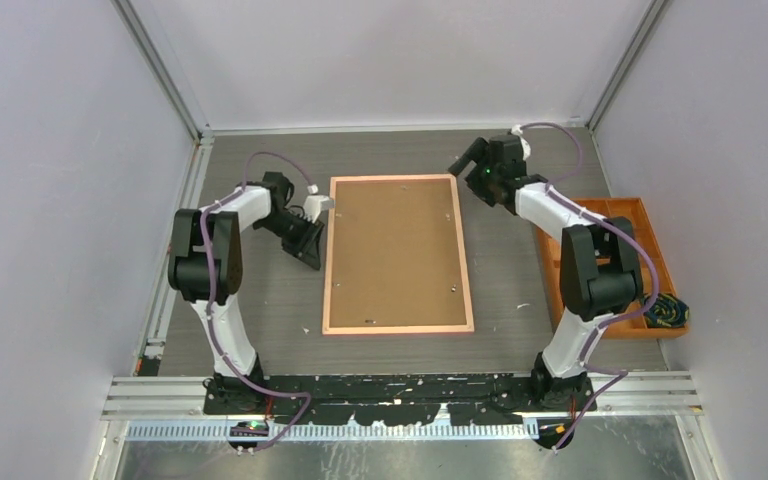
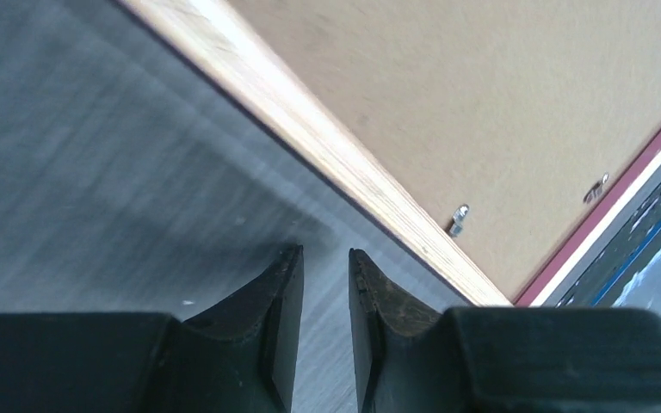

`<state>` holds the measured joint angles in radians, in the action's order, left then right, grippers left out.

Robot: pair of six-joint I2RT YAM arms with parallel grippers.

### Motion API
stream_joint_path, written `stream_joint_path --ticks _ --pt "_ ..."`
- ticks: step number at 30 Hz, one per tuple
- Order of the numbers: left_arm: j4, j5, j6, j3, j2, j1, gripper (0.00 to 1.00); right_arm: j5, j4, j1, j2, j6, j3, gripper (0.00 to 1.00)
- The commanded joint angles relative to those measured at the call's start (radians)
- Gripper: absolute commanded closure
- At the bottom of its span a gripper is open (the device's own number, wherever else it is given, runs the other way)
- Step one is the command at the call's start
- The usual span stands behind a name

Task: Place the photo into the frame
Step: Adjust the photo frame at the center of the board.

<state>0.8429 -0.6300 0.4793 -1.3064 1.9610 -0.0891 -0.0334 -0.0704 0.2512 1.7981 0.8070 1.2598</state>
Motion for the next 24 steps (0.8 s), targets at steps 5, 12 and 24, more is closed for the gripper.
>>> stream_joint_path --ticks 5,12,24 --pt "-0.019 0.082 0.114 0.137 -0.125 -0.130 0.72 0.002 -0.051 -0.031 0.147 0.040 0.025 0.08" --pt "-0.049 0.105 0.092 0.167 -0.122 -0.278 0.72 -0.123 -0.084 0.055 0.313 0.094 0.237 0.08" --pt "0.069 0.057 0.065 0.036 -0.060 -0.608 0.51 -0.253 -0.324 0.215 0.524 0.002 0.750 0.00"
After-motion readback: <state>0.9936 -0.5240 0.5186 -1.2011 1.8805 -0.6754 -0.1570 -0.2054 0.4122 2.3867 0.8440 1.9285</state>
